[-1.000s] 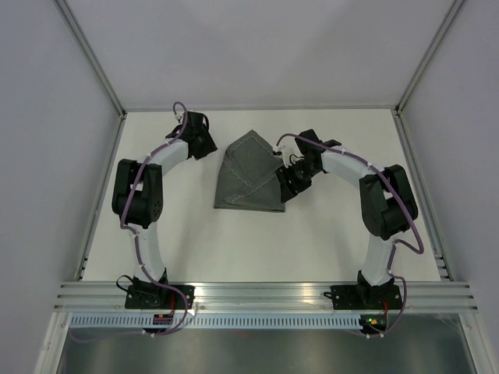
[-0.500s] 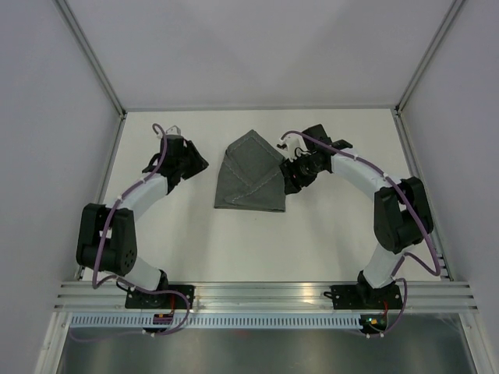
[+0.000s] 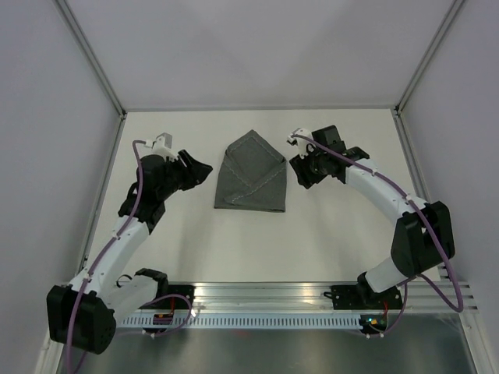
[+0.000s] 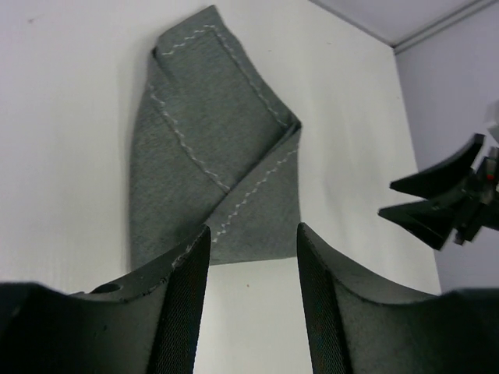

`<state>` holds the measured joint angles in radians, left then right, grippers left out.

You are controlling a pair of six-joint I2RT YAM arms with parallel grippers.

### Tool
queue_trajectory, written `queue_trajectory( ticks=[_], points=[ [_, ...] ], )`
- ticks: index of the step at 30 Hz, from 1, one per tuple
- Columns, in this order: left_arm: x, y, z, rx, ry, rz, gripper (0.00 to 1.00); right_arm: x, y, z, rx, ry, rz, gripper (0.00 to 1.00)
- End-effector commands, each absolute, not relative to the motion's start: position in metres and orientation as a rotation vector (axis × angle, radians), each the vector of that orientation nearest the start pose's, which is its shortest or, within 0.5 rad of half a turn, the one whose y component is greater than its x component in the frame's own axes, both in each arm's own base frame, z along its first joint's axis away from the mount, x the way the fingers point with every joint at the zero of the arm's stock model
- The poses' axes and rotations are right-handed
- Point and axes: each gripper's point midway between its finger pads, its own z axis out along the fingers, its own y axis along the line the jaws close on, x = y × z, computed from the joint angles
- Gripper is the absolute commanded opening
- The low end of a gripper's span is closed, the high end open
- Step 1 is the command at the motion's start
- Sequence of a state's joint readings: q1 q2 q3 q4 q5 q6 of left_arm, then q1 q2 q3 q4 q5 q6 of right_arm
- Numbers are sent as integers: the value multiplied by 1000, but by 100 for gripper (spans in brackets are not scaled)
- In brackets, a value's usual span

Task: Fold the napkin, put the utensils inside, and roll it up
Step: Roll the napkin at the center of the board.

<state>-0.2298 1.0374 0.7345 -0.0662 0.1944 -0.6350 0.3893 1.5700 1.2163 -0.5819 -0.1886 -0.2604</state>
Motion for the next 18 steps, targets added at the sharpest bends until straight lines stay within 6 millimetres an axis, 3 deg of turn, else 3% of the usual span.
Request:
queue_trajectory(
  ticks=[1,6,11,18],
  points=[
    [304,-154,225,-183,1962,-853,54,356,144,142,-839,2285,85,60],
    [280,-146,239,-135,1933,-825,57,352,156,143,-946,2233,-25,60],
    [272,-141,244,-121,1926,-801,58,340,202,134,-1105,2144,-10,60],
    [277,-119,281,-151,1874,-660,61,321,243,112,-1280,2039,-21,60]
  ],
)
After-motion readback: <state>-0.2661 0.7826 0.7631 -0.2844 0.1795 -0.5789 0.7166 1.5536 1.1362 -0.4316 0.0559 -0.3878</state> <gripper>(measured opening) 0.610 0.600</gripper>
